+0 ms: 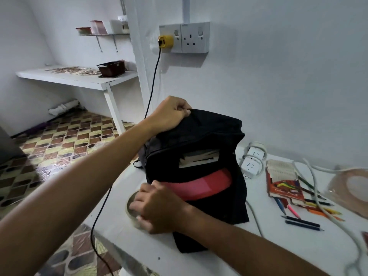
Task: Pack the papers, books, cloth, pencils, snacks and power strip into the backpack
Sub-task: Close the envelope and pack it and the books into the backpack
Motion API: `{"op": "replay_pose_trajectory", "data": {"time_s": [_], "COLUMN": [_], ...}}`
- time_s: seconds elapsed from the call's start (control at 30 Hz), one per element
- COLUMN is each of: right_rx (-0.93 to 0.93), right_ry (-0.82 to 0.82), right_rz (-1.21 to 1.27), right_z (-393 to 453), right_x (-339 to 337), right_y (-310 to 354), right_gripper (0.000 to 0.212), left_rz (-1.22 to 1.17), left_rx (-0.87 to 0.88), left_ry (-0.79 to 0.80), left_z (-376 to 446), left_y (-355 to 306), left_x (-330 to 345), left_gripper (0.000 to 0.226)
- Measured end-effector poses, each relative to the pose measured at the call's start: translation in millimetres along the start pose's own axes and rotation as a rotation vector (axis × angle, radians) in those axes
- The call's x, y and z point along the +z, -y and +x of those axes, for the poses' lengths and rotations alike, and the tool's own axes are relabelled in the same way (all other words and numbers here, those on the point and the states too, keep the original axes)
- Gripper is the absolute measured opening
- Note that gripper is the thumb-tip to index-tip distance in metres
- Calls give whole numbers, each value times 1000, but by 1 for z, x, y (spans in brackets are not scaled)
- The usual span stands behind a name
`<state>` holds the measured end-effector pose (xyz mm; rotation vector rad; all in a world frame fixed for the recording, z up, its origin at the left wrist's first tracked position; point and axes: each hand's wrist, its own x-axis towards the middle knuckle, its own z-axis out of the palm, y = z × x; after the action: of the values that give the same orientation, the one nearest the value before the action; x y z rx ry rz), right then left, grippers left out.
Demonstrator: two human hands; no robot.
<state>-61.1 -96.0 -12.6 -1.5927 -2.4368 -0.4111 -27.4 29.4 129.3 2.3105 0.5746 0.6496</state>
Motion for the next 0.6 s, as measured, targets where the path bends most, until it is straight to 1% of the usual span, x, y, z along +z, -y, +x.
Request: {"op": "replay_pose_trajectory", "data": {"time_s": [0.03,0.07,0.1,0.13,0.2,0.3,0.37,0.43,0.5,0.6], "right_rx": [50,93,102,93,118,205,196,161,142,196], "right_ry": [91,176,223,232,161,-9,-108,-204,-273,-312], "right_rz": [-86,-136,-137,-97,70,387,585,747,825,826], "right_z": [2,2,2,1,-2,-8,-10,-13,-20,-37], "right_x": [8,12,17,22,25,18,5,-12,-27,-44], "right_y": [5,10,13,16,16,16,17,13,7,-13], "right_gripper": [24,24,20,15,13,26,30,29,29,31], "left_rz": [-1,2,8,17,22,23,15,12,14,13], "left_rx": [0,-4,-11,-20,-32,-41,-54,-56,-49,-38], "left_ry": [-4,-7,-5,0,11,13,19,27,33,40], "left_z": [-2,-5,-8,-11,-16,-22,-25,-27,-26,-24], "left_y": [0,0,0,2,5,9,11,12,10,6], "left_x": [1,3,5,7,8,6,5,4,2,-3], "left_gripper": [16,16,16,15,15,17,17,15,13,14]}}
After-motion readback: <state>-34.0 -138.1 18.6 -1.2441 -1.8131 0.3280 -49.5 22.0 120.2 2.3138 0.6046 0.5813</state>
